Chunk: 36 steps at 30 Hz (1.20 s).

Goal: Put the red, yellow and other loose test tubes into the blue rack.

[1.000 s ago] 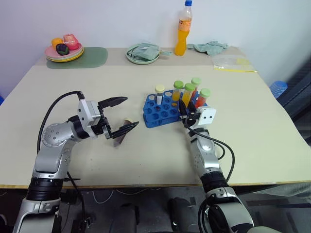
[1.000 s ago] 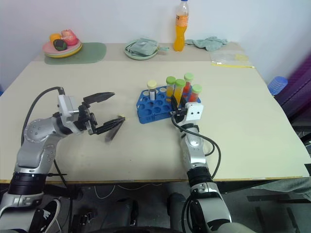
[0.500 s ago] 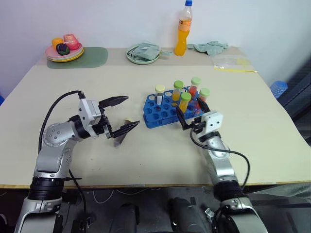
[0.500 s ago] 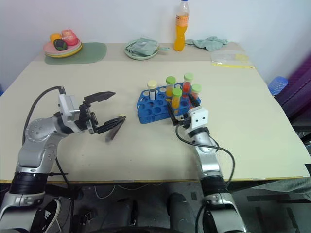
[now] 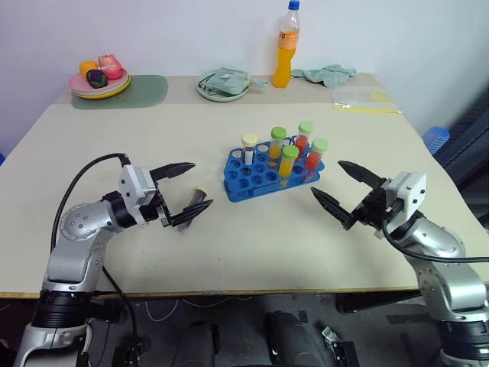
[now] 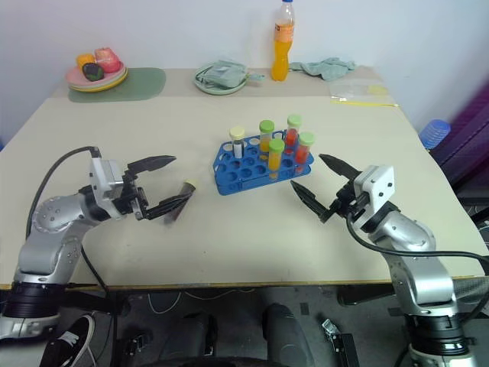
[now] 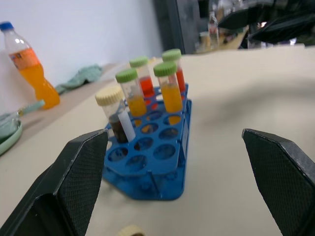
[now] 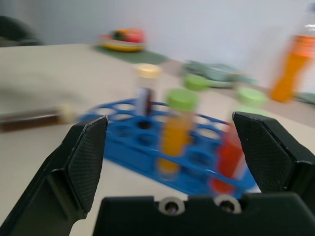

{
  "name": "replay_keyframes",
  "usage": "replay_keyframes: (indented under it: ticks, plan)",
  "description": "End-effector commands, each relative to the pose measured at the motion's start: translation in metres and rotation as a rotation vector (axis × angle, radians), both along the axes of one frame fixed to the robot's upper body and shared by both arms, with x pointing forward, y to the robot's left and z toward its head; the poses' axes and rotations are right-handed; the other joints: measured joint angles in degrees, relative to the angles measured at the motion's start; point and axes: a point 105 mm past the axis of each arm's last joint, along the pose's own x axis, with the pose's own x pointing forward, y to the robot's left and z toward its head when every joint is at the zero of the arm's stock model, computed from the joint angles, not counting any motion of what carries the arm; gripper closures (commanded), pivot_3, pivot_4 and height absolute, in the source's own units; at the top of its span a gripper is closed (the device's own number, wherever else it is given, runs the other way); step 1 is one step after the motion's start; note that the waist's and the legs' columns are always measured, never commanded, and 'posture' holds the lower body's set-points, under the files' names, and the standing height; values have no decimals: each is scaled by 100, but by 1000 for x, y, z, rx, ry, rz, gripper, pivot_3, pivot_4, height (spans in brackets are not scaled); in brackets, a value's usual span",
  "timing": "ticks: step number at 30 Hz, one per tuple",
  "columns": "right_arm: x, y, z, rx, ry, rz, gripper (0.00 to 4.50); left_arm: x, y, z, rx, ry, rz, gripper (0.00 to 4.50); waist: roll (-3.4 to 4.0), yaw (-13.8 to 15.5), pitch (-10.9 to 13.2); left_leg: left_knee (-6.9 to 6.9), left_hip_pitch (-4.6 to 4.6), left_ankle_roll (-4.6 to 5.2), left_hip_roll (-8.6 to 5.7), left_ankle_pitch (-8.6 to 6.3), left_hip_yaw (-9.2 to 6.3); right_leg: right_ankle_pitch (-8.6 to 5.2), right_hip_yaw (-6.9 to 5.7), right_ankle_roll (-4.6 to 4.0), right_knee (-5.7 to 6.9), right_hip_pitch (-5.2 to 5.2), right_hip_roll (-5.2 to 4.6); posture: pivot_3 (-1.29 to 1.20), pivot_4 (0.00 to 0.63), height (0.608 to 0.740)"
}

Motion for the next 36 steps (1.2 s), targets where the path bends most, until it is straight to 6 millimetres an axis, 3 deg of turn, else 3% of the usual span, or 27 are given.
replay_keyframes:
  ticks: [1, 6, 11, 18, 21, 27, 31, 36]
  plan:
    - [-22, 12, 20, -41, 11, 199, 19, 2, 12, 12, 26, -10, 85, 0, -8, 11, -3, 0, 0, 0, 0, 0, -2, 0, -3, 1, -1, 2, 0, 0, 150, 740]
    - [-24, 9, 22, -99, 22, 261, 19, 6, 28, 4, 72, 137, 208, 0, -16, 30, -1, -1, -4, 1, 0, 0, -5, -2, -8, 3, -7, 3, -2, 0, 150, 740]
    - [-16, 15, 23, -85, -11, 266, 19, 26, 39, 11, 120, 304, 429, 0, -25, 36, 4, 4, -5, 1, -1, 0, -7, -3, -9, 3, -9, 4, 0, 0, 150, 740]
    - [-15, 29, 17, -34, -23, 265, 19, 40, 27, 32, 98, 575, 447, 0, -30, 36, 7, 2, -9, 1, -4, -1, -9, 5, -11, 26, -7, 2, 2, 0, 150, 740]
    - [-13, 37, 16, -10, -29, 264, 19, 52, 24, 41, 149, 573, 454, 0, -31, 28, 8, 4, -4, 0, -8, 0, -11, 3, -11, 21, 1, 2, 4, 0, 150, 740]
    - [-14, 44, 13, 9, -30, 260, 19, 60, 13, 38, 266, 720, 420, 0, -31, 11, 9, 2, -7, 0, -8, 0, -11, 2, -11, 19, 6, -4, 6, 0, 150, 740]
    - [-13, 45, 14, 6, -37, 255, 19, 60, 13, 31, 316, 908, 433, 0, -31, 12, 9, 4, -9, 0, -11, 0, -11, -3, -10, 11, 6, -5, 7, 0, 150, 740]
    - [-11, 45, 12, 4, -27, 246, 19, 61, 9, 31, 250, 1157, 466, 0, -31, 13, 9, 3, -10, 0, -11, 0, -12, -4, -11, 11, 5, -6, 7, 0, 150, 740]
